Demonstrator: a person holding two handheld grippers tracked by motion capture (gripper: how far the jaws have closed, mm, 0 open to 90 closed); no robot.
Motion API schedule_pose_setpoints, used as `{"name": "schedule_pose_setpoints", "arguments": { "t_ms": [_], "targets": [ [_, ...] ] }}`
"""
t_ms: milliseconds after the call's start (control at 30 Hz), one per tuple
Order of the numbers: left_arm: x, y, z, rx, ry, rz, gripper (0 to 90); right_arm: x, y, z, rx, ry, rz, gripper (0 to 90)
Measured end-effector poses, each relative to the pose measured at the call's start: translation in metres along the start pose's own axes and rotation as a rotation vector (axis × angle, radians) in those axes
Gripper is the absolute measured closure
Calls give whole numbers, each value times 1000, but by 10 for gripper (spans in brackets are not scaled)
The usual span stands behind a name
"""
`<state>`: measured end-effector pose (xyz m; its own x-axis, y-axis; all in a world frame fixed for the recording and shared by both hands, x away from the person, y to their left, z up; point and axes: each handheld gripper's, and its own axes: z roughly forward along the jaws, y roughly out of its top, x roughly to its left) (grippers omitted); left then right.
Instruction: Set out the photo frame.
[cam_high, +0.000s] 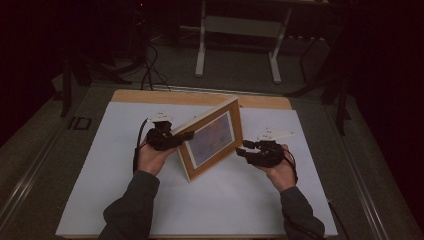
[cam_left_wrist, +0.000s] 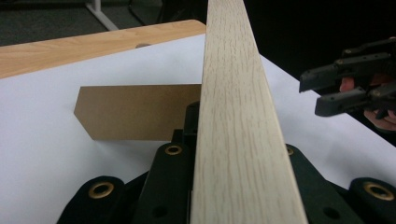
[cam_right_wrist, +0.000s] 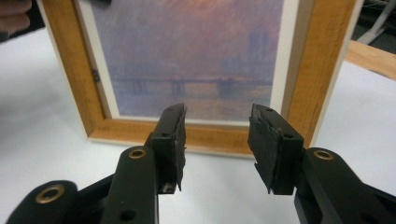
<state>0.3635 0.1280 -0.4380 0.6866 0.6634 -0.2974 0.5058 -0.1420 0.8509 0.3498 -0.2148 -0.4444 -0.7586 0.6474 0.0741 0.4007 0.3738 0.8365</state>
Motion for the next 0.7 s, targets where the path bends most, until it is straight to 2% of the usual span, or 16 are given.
{"name": "schedule_pose_setpoints", "arguments": {
  "t_ms": [233, 467, 700],
  "targets": [
    [3, 0, -1, 2, -14, 1, 785, -10, 10, -1, -29, -22, 40, 538],
    [7, 1, -2, 8, -34, 4, 785, -18, 21, 3, -26, -55, 36, 503],
    [11, 1, -2, 12, -57, 4, 785, -28, 33, 14, -13, -85, 33, 477]
  ]
}}
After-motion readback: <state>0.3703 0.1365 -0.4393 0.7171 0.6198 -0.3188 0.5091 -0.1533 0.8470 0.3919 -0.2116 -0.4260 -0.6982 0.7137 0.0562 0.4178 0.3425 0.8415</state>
